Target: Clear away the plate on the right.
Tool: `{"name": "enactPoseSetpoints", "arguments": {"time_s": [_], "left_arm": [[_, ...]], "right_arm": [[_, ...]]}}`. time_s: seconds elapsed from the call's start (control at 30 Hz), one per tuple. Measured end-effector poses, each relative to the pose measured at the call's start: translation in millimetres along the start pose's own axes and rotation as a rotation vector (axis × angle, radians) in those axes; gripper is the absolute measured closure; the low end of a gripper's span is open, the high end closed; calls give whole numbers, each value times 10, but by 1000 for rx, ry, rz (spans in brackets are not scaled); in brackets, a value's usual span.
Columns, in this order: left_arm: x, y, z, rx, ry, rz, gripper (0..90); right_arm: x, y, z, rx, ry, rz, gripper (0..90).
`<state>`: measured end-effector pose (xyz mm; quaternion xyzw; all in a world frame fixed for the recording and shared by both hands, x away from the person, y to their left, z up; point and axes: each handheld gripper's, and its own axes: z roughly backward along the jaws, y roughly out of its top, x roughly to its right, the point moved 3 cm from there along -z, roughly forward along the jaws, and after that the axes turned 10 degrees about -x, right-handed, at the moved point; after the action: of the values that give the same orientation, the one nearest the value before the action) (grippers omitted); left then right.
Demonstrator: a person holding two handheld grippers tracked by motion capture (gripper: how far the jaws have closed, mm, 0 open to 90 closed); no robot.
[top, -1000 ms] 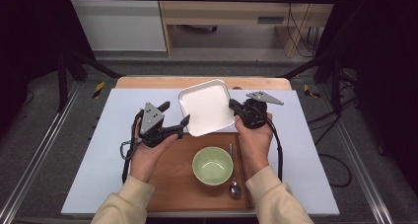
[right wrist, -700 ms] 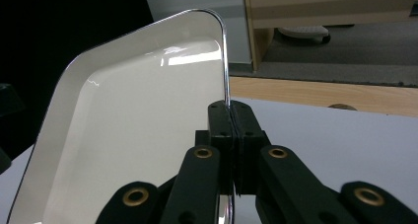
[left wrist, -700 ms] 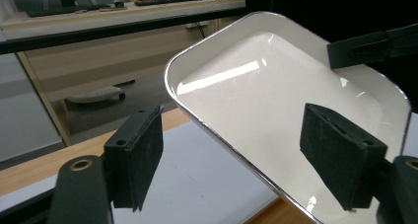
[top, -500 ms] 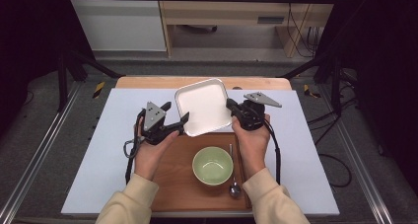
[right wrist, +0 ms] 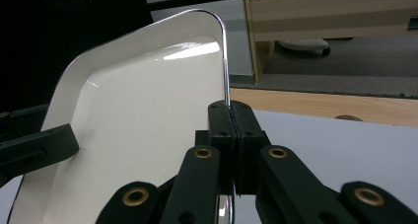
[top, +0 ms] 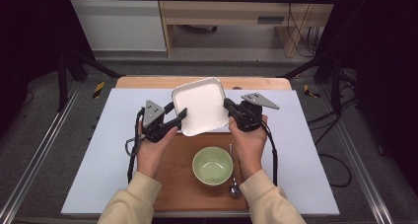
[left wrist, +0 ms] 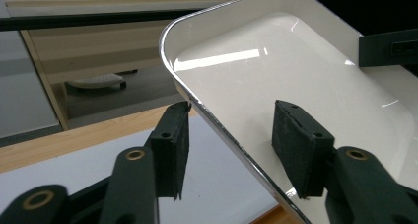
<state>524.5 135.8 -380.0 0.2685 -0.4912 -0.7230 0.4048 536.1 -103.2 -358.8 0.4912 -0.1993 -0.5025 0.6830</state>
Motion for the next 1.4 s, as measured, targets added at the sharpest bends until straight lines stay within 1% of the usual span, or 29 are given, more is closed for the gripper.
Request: {"name": "enactPoseSetpoints", "arguments": {"time_s": [0.03, 0.13, 0.23, 0.33, 0.43, 0.5, 0.57, 0.63, 0.8, 0.93, 1.0, 1.07, 1.13, 1.23, 1.27, 1.33, 1.4], "left_arm": [[2, 3, 1, 5, 5, 6, 500], [-13, 11, 14, 12, 20, 22, 555], [-29, 19, 21, 24, 50, 33, 634], [-32, 22, 19, 32, 85, 41, 683], [-31, 37, 10, 57, 115, 45, 731], [-33, 50, 15, 73, 124, 50, 771], [-35, 69, 27, 91, 138, 49, 812], [-44, 89, 38, 101, 143, 55, 840], [-56, 121, 98, 129, 149, 62, 879], [-81, 133, 136, 131, 155, 53, 890], [-96, 135, 150, 134, 158, 51, 891], [-108, 138, 161, 140, 164, 54, 891], [-132, 134, 162, 134, 164, 56, 892], [-164, 124, 162, 130, 163, 65, 892], [-181, 119, 157, 126, 162, 60, 892], [-201, 108, 144, 118, 172, 58, 892], [-235, 98, 134, 114, 177, 61, 892]], "right_arm": [[-6, -2, -2, 0, 0, -2, 893], [-12, -6, -3, 2, -2, -4, 892], [-21, -26, -8, -3, -3, -7, 891], [-31, -56, -17, -9, -8, 0, 889], [-52, -80, -23, -19, -13, 3, 886], [-63, -88, -30, -27, -14, 11, 884], [-87, -100, -39, -36, -23, 30, 884], [-113, -114, -47, -44, -28, 46, 882], [-150, -150, -89, -65, -17, 56, 875], [-179, -187, -137, -77, -5, 69, 866], [-192, -194, -157, -80, 11, 73, 860], [-206, -199, -171, -80, 17, 85, 850], [-217, -208, -189, -85, 23, 99, 818], [-221, -230, -210, -95, 32, 122, 736], [-219, -238, -212, -98, 32, 133, 722], [-216, -251, -214, -99, 37, 146, 689], [-217, -254, -202, -100, 37, 159, 669]]}}
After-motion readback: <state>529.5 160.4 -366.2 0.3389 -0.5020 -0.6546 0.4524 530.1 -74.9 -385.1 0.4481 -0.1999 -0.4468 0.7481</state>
